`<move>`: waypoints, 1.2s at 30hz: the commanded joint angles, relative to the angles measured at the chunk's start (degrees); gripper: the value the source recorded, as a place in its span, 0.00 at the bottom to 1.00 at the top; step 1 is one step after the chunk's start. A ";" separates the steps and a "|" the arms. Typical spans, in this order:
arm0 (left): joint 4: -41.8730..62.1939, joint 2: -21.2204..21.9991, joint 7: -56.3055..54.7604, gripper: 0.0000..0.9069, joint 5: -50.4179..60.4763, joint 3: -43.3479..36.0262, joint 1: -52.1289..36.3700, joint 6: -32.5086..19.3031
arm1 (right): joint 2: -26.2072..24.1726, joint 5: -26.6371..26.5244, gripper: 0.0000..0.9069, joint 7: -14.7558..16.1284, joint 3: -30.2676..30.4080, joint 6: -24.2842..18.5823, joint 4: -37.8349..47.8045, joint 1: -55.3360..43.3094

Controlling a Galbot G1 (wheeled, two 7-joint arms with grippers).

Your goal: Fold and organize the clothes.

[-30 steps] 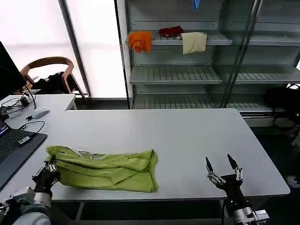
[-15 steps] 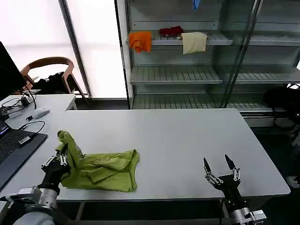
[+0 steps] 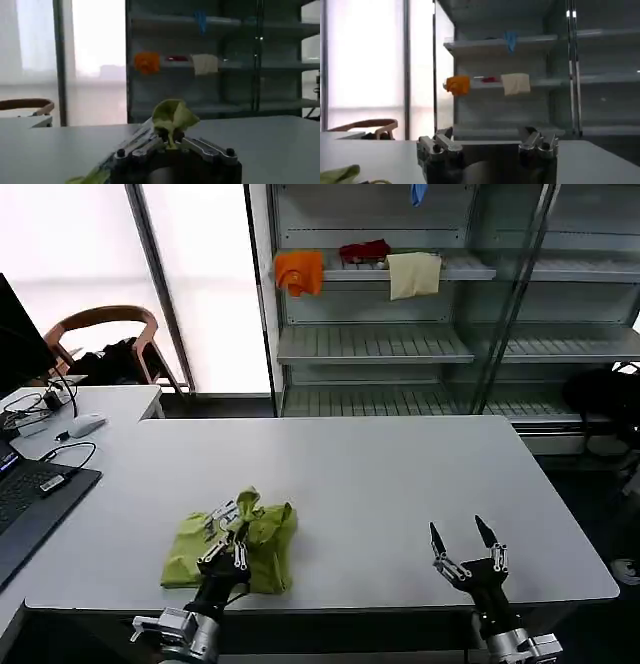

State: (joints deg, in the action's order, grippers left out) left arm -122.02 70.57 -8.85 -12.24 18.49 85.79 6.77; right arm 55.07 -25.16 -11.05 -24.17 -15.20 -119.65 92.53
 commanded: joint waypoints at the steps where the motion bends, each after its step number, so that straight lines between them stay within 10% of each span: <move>1: 6.19 1.63 1.34 0.00 4.44 -5.85 -3.29 -1.18 | -0.09 0.07 1.00 0.02 0.29 0.04 -0.08 -0.04; 7: 7.25 0.82 1.62 0.06 3.91 -4.37 -3.91 -0.89 | -0.19 -0.01 1.00 0.08 0.41 -0.07 -0.13 -0.08; 8: 7.23 0.78 1.55 1.00 4.09 -4.31 -3.99 -0.46 | -0.17 0.00 1.00 0.10 0.49 -0.08 -0.16 -0.10; 26: -8.64 -1.90 0.54 1.00 6.27 -8.70 -5.19 4.31 | 0.26 1.17 1.00 0.08 1.77 1.10 -1.01 -0.92; 36: -6.35 -6.38 -1.41 1.00 -12.30 18.47 3.86 9.24 | -0.58 0.55 1.00 0.03 0.98 1.16 -1.25 -0.99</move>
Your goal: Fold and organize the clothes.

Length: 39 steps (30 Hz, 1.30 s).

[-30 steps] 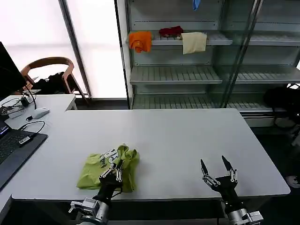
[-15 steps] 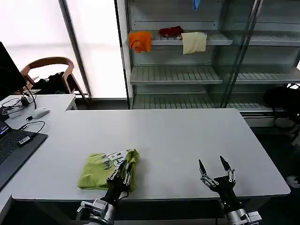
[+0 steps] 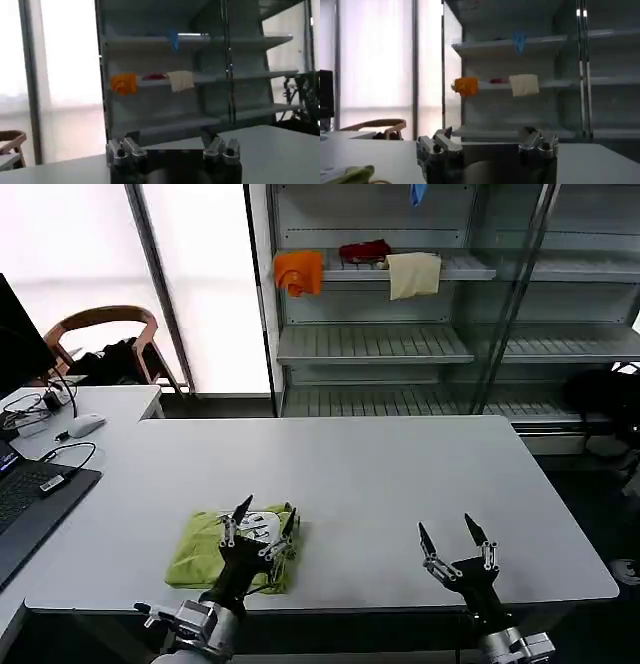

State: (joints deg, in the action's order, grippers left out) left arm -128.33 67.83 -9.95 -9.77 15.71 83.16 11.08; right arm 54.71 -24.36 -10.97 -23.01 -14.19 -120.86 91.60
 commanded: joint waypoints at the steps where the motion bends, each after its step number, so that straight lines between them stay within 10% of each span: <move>1: 1.31 -4.03 0.13 1.00 -15.98 23.63 7.15 5.03 | -0.28 -0.36 1.00 -0.06 -0.26 0.14 0.01 -0.07; 39: 15.40 1.33 7.20 0.99 -27.29 19.42 2.19 7.44 | -0.07 -0.33 1.00 0.27 1.30 0.50 1.30 -1.48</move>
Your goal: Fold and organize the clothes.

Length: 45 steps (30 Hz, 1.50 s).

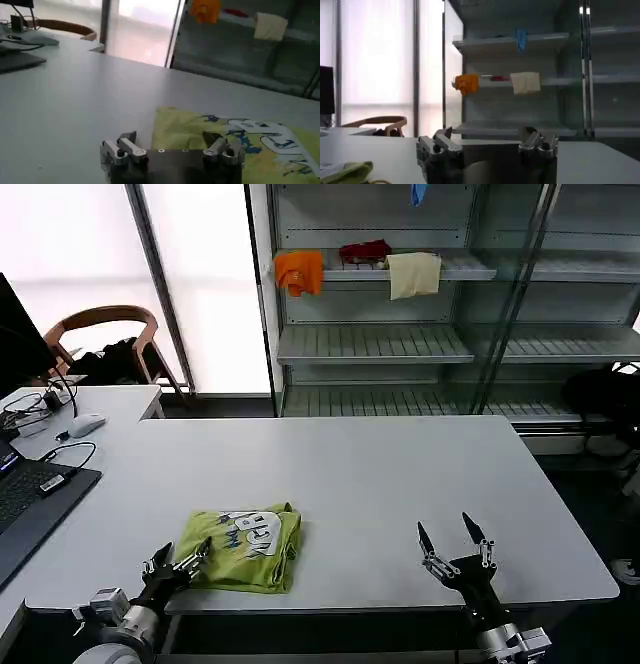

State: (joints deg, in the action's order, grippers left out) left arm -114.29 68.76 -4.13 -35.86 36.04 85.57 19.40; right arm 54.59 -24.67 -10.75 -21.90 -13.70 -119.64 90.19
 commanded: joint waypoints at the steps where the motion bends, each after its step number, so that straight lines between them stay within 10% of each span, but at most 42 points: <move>1: 1.46 0.45 1.56 0.74 -0.89 -1.18 -0.19 -1.11 | 0.07 -0.03 1.00 0.06 0.25 0.01 0.08 -0.13; 3: 1.56 0.58 2.11 0.23 -0.19 -1.63 -0.16 -1.92 | 0.09 -0.04 1.00 0.09 0.34 0.02 0.12 -0.19; 5: 1.65 0.73 2.33 0.01 0.50 -2.03 -0.18 -2.36 | 0.11 -0.03 1.00 0.10 0.40 0.02 0.13 -0.21; 27: -0.47 -2.49 1.22 0.00 1.55 -0.17 -0.18 -6.98 | -0.11 -0.23 1.00 -0.03 0.88 0.27 0.18 -1.08; 45: 1.52 -32.75 7.55 0.00 -3.80 32.32 0.40 -6.82 | 0.10 -0.62 1.00 -0.08 2.60 0.49 0.63 -3.24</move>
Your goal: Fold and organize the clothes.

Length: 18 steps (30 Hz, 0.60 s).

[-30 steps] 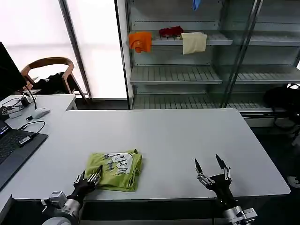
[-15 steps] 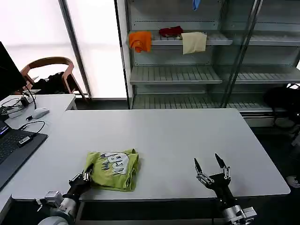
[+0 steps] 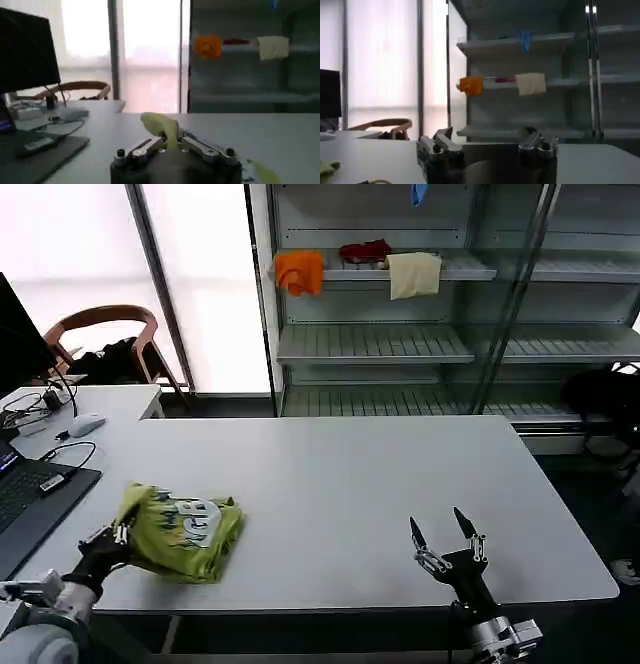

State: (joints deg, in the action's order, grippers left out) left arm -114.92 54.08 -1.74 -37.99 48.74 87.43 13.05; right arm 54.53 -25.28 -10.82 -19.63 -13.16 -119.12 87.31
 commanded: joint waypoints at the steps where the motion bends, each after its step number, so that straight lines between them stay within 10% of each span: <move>1: 1.50 -19.62 6.53 0.00 -1.25 20.20 -2.82 -0.26 | 0.30 0.06 1.00 0.01 0.50 -0.09 0.21 -0.36; 5: -2.91 -18.75 10.31 0.00 6.35 12.86 -3.61 -0.09 | 0.34 0.03 1.00 0.03 0.35 -0.32 0.08 0.12; 12: 9.71 -0.93 11.38 0.00 34.00 -21.52 -6.56 -13.22 | 0.27 -0.03 1.00 0.08 -0.70 -1.39 0.16 1.79; 18: 4.64 4.59 9.66 0.00 33.29 -29.51 -10.08 -8.92 | 0.17 0.07 1.00 0.13 -1.02 -1.30 0.41 1.88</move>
State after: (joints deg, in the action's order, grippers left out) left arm -110.95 49.70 6.83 -17.99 41.25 82.08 6.20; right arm 54.70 -25.25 -10.72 -20.46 -14.26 -118.73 88.63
